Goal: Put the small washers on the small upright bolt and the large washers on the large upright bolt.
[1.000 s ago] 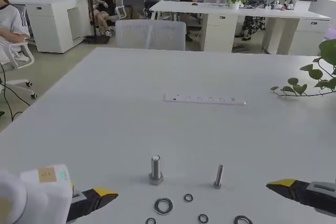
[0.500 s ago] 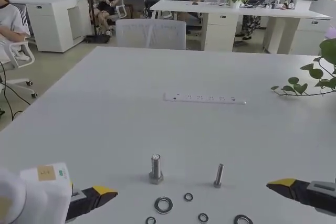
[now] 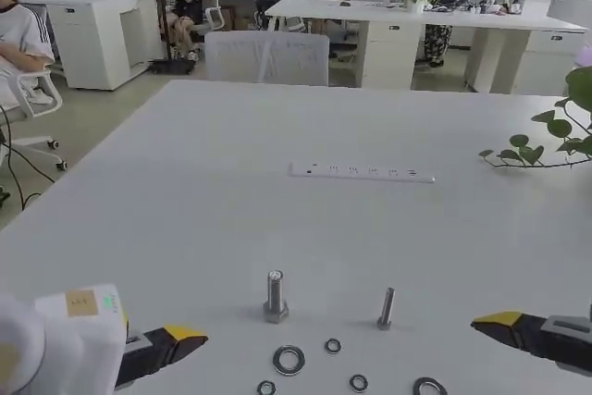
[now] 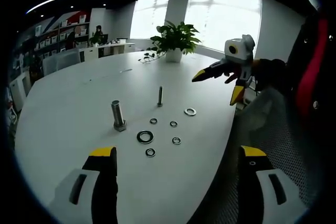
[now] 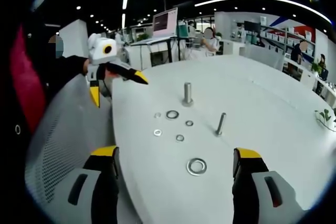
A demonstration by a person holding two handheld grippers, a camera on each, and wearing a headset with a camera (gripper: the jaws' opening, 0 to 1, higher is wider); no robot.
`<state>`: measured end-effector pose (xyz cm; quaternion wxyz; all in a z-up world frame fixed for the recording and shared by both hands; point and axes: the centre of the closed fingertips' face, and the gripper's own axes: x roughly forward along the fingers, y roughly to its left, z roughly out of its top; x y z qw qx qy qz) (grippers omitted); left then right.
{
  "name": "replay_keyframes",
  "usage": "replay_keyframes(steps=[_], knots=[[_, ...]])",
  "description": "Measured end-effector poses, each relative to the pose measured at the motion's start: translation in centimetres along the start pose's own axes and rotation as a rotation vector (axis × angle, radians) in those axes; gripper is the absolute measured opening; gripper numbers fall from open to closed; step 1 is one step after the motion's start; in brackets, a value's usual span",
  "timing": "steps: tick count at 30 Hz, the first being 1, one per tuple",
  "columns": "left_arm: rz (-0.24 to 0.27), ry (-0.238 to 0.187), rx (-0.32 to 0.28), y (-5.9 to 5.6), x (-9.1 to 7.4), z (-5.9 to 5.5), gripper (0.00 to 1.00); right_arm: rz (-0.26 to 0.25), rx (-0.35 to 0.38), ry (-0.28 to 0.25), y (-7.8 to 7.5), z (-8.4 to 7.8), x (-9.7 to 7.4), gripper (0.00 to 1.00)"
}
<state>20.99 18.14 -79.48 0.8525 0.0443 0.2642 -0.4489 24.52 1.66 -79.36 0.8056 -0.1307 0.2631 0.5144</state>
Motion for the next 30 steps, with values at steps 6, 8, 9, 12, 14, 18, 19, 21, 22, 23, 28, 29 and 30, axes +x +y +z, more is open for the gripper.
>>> replay_keyframes(steps=[6,8,9,12,14,18,19,21,22,23,28,29,30], knots=[[0.001,-0.002,-0.002,0.0,-0.1,0.1,0.96,-0.007,-0.009,0.008,-0.3,0.2,0.0,0.89],[-0.001,-0.001,-0.001,0.0,-0.1,0.1,0.96,-0.007,-0.01,0.011,-0.3,0.2,0.1,0.89],[-0.002,-0.002,-0.002,0.0,-0.1,0.1,0.96,-0.008,-0.012,0.013,-0.3,0.2,0.1,0.88],[-0.002,-0.002,-0.005,0.1,-0.1,0.1,0.96,-0.016,-0.027,0.026,-0.6,0.1,0.1,0.84],[-0.003,-0.001,-0.005,0.1,-0.1,0.1,0.96,-0.014,-0.013,0.041,-0.9,-0.1,0.1,0.84],[-0.005,0.0,-0.006,0.2,0.0,0.0,0.96,-0.015,-0.027,0.062,-1.2,-0.2,0.1,0.8],[-0.005,0.0,-0.005,0.2,0.0,0.1,0.96,-0.021,-0.027,0.066,-1.3,-0.2,0.1,0.79],[-0.006,0.0,-0.006,0.2,0.0,0.0,0.96,-0.021,-0.027,0.073,-1.4,-0.2,0.1,0.78],[-0.006,0.0,-0.007,0.2,0.0,0.0,0.96,-0.02,-0.028,0.083,-1.5,-0.4,0.1,0.76],[-0.007,0.0,-0.008,0.2,0.0,0.0,0.96,-0.021,-0.031,0.09,-1.6,-0.4,0.1,0.75],[-0.007,-0.002,-0.008,0.3,0.0,0.1,0.96,-0.019,-0.044,0.124,-1.8,-0.7,0.3,0.73],[-0.007,-0.002,-0.009,0.3,0.0,0.1,0.96,-0.018,-0.046,0.127,-1.8,-0.7,0.3,0.73],[-0.007,-0.003,-0.01,0.3,0.0,0.1,0.96,-0.017,-0.047,0.129,-1.8,-0.7,0.4,0.72]])
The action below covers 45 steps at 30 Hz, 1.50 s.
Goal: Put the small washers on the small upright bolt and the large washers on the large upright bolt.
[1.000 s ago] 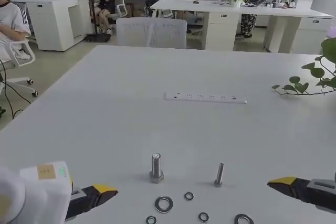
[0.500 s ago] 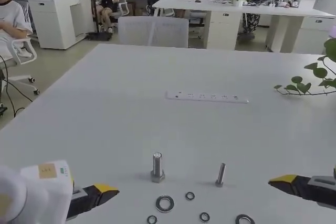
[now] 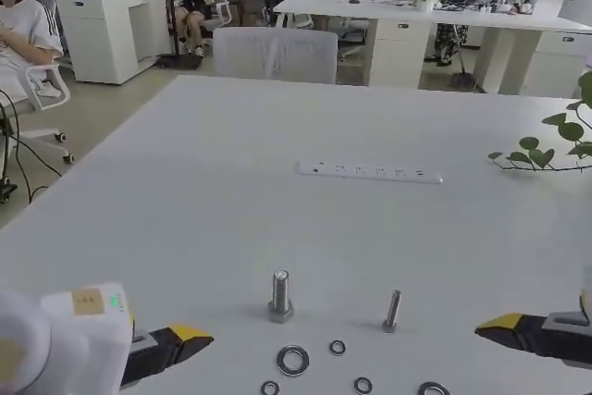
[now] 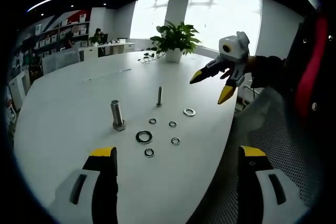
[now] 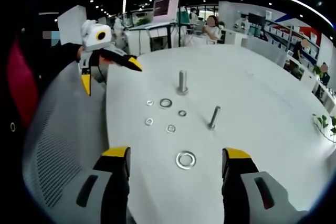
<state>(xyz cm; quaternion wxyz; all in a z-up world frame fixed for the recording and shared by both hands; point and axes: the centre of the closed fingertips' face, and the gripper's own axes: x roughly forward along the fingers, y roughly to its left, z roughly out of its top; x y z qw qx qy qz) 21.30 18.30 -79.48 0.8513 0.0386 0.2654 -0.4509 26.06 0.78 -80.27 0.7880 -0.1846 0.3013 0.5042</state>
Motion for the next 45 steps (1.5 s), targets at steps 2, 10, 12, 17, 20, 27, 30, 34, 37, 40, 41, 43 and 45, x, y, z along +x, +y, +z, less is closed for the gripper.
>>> replay_keyframes(steps=[2,10,12,17,20,27,30,34,37,40,41,43,45], knots=[[0.001,-0.001,0.0,0.0,0.0,0.0,0.96,0.001,-0.001,0.011,-0.1,0.0,0.1,0.72],[0.004,-0.004,0.001,0.1,0.1,0.1,0.95,0.008,-0.027,0.078,-0.4,-0.9,0.7,0.68],[0.002,-0.002,0.001,0.1,0.1,0.1,0.95,0.006,-0.036,0.096,-0.6,-1.0,0.8,0.68],[0.003,-0.002,0.002,0.0,0.1,0.1,0.95,0.016,-0.04,0.118,-0.7,-0.9,1.1,0.64],[0.006,-0.005,0.004,0.0,0.1,0.2,0.95,0.027,-0.047,0.14,-0.5,-1.1,1.4,0.61],[0.009,-0.007,0.005,0.1,0.0,0.2,0.95,0.036,-0.068,0.192,-0.5,-1.6,1.8,0.56],[0.008,-0.006,0.005,0.1,0.0,0.2,0.94,0.037,-0.077,0.221,-0.7,-1.9,1.9,0.54],[0.005,-0.003,0.005,0.0,0.0,0.1,0.94,0.042,-0.088,0.242,-0.8,-1.8,2.1,0.51],[0.005,-0.002,0.003,0.0,0.1,0.0,0.94,0.043,-0.1,0.264,-0.9,-2.0,2.4,0.48],[0.005,-0.005,0.002,0.1,0.0,0.0,0.94,0.054,-0.107,0.291,-0.8,-2.1,2.7,0.46],[0.005,-0.006,0.003,0.1,0.0,0.0,0.94,0.059,-0.106,0.299,-0.7,-2.2,2.8,0.45],[0.005,-0.006,0.002,0.1,0.0,0.1,0.94,0.064,-0.118,0.323,-0.7,-2.5,3.0,0.42],[0.004,-0.007,0.002,0.1,0.0,0.1,0.94,0.066,-0.143,0.364,-0.8,-3.0,3.1,0.41]])
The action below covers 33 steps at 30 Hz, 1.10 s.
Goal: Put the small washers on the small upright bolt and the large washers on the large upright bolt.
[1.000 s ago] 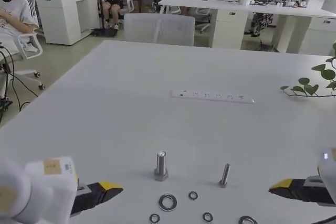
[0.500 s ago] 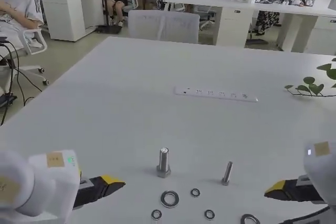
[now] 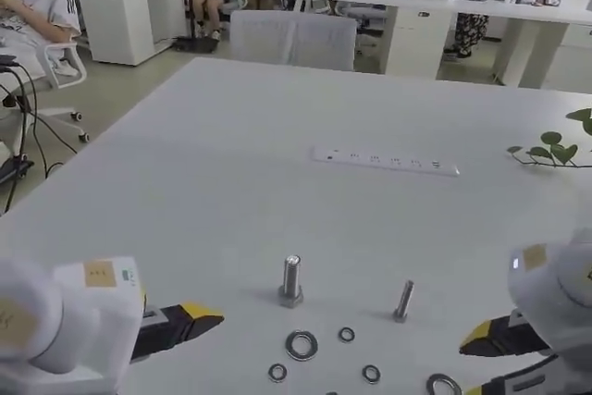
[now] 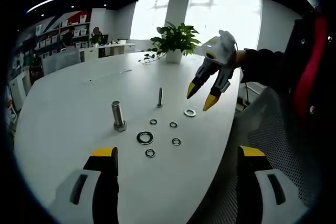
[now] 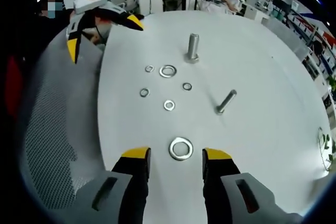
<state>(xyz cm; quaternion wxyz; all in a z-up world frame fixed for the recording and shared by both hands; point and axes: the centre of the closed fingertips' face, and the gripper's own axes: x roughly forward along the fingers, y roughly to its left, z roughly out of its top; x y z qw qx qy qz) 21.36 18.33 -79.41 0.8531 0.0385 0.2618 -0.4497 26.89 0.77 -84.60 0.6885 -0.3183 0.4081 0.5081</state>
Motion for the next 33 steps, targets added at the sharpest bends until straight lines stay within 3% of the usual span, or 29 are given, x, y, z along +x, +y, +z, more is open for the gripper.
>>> replay_keyframes(steps=[6,25,33], knots=[[-0.001,-0.001,0.0,0.0,0.0,0.0,0.94,0.016,-0.004,0.018,0.0,0.1,0.5,0.38],[-0.001,-0.008,-0.002,0.1,-0.1,0.1,0.93,0.025,-0.108,0.162,-0.6,-0.8,2.1,0.32],[0.004,-0.015,-0.004,0.2,-0.1,0.3,0.93,0.042,-0.122,0.185,-0.5,-0.9,2.6,0.3]])
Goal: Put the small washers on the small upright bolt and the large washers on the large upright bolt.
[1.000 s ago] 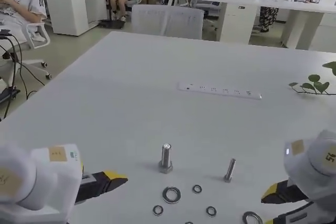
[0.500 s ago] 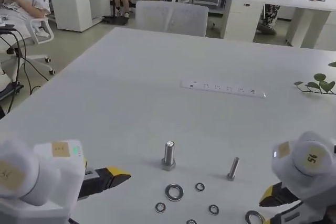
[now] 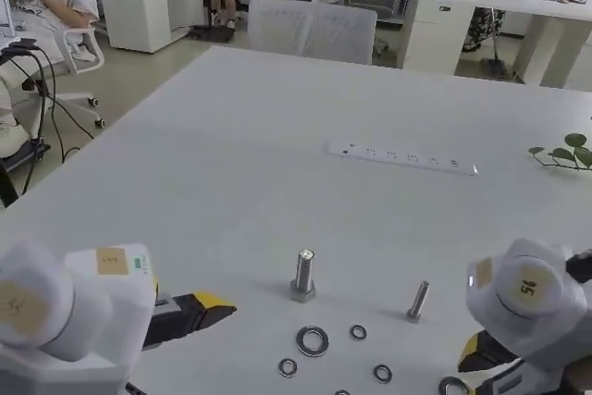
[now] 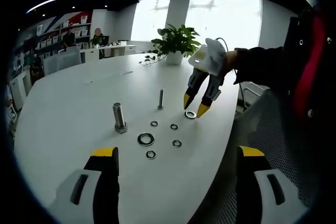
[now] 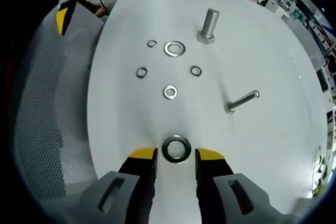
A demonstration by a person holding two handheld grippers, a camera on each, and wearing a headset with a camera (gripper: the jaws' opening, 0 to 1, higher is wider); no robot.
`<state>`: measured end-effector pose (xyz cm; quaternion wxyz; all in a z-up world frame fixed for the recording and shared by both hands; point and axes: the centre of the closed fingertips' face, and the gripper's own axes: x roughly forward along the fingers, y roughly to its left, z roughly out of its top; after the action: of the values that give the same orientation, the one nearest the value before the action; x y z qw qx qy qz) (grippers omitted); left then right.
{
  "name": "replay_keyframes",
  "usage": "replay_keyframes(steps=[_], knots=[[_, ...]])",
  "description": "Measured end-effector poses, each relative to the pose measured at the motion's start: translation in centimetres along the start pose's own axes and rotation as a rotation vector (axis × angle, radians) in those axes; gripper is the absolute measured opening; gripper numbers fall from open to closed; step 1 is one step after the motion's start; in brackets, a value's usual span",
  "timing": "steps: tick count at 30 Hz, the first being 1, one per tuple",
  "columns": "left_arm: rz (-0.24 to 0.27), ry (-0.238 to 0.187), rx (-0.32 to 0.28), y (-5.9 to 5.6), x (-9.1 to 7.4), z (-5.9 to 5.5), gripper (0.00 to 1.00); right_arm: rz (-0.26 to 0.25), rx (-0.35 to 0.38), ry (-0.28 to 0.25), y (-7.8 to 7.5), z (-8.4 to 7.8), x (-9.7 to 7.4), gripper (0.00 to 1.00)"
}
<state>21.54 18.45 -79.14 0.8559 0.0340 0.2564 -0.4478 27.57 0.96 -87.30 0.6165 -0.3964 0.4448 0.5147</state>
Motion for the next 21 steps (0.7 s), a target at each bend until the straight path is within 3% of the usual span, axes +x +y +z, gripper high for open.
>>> replay_keyframes(steps=[21], knots=[[0.009,-0.011,-0.002,0.27,-0.03,0.2,0.92,0.027,0.003,0.035,-0.2,-0.26,0.39,0.27]])
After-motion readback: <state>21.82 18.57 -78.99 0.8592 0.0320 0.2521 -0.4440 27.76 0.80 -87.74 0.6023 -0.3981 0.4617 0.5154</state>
